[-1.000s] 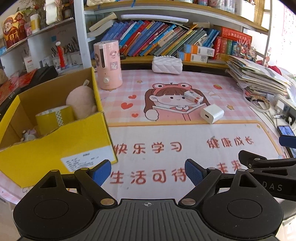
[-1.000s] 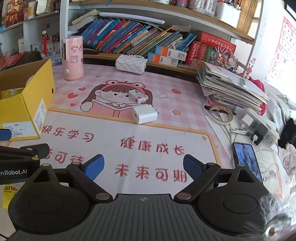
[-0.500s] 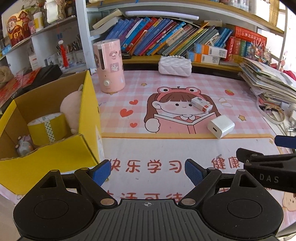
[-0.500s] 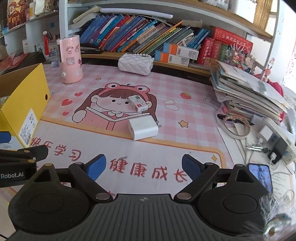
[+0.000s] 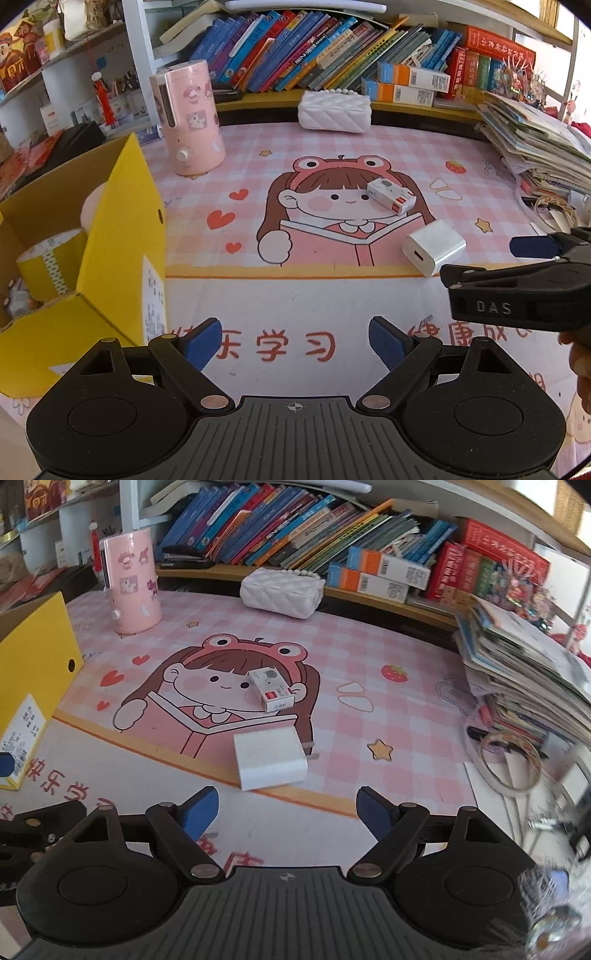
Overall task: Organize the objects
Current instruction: 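Grasp the white charger with the right gripper, then grasp the small white-and-red carton with the left gripper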
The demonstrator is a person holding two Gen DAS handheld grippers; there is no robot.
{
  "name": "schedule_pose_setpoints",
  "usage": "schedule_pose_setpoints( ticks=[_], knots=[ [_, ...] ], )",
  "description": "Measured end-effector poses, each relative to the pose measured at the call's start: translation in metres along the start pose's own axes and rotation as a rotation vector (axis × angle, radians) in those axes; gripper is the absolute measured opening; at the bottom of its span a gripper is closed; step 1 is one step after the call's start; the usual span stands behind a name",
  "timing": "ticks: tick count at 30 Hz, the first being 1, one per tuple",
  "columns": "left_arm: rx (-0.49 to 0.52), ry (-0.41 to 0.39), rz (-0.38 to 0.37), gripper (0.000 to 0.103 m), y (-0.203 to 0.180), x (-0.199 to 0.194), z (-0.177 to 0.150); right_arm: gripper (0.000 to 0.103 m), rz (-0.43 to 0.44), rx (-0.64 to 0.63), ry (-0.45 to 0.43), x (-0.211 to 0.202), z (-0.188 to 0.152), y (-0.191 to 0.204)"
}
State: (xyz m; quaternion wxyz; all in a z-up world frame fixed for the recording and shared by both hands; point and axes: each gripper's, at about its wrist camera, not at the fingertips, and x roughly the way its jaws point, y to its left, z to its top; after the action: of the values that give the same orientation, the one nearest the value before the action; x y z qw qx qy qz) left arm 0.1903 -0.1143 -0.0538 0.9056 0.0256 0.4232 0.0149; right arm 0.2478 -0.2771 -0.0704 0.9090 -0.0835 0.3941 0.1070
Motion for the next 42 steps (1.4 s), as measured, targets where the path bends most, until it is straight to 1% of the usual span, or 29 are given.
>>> schedule_pose_setpoints(
  ticks=[4,12,14,15,17,21,23,25,28,32,35,38,42],
  knots=[
    [0.003,-0.005,0.012,0.089,-0.004,0.004,0.007,0.082,0.020,-0.032,0.009,0.017,0.009,-0.006],
    [0.009,-0.009,0.023,0.089,-0.010,0.011,0.017,0.082,0.094,-0.101,0.037,0.049,0.021,-0.008],
    [0.008,-0.014,0.023,0.089,-0.011,0.013,0.020,0.074,0.108,-0.106,0.046,0.055,0.021,-0.010],
    [0.006,-0.016,0.023,0.089,-0.011,0.014,0.021,0.073,0.121,-0.104,0.052,0.058,0.021,-0.011],
    [0.003,-0.018,0.023,0.089,-0.012,0.016,0.024,0.063,0.156,-0.087,0.058,0.060,0.021,-0.015],
    [-0.003,-0.024,0.019,0.089,-0.016,0.021,0.030,0.062,0.176,-0.084,0.050,0.057,0.020,-0.021],
    [-0.003,-0.029,0.017,0.088,-0.019,0.024,0.032,0.062,0.164,-0.059,0.028,0.049,0.020,-0.029],
    [-0.004,-0.031,0.012,0.088,-0.023,0.030,0.036,0.062,0.132,-0.019,0.000,0.038,0.020,-0.040],
    [-0.006,-0.035,-0.016,0.088,-0.030,0.041,0.045,0.062,0.070,0.038,-0.023,0.022,0.018,-0.058],
    [0.013,-0.051,-0.050,0.087,-0.047,0.061,0.060,0.062,0.015,0.064,-0.049,0.002,0.008,-0.073],
    [0.024,-0.063,-0.079,0.087,-0.059,0.077,0.068,0.062,-0.002,0.077,-0.060,-0.011,0.000,-0.081],
    [0.059,-0.046,-0.085,0.087,-0.072,0.095,0.072,0.062,-0.007,0.108,-0.054,-0.021,-0.005,-0.084],
    [0.072,-0.051,-0.109,0.086,-0.085,0.114,0.081,0.062,-0.012,0.127,-0.047,-0.029,-0.012,-0.085]
  ],
)
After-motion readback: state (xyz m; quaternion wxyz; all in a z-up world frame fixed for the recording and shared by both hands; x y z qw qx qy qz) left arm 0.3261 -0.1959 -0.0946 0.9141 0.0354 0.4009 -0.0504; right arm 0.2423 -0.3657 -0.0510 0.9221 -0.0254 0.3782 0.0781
